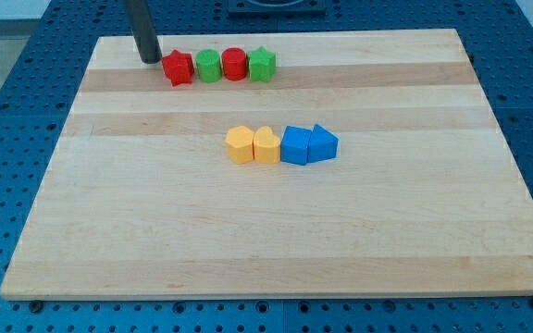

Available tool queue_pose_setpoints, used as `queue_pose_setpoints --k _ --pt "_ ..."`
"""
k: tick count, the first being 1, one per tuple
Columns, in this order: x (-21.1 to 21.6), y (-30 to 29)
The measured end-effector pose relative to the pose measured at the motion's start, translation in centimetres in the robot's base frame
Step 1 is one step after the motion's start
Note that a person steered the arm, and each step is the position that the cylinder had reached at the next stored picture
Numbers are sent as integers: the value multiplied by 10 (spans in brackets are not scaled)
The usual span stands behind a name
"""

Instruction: Slightly push the red star downwards

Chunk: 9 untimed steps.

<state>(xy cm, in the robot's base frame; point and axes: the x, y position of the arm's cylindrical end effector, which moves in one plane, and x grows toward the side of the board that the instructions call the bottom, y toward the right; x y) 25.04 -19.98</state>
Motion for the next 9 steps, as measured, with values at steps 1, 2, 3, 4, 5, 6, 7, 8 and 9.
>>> queue_pose_setpoints --k 1,2,3,4,5,6,7,8,9 --pt "17 0" --pt "35 1" --pt "23 1" --pt "-13 4" --pt "-26 32" --pt "-18 56" --pt "-17 57" --pt "-16 56" --pt "-14 51"
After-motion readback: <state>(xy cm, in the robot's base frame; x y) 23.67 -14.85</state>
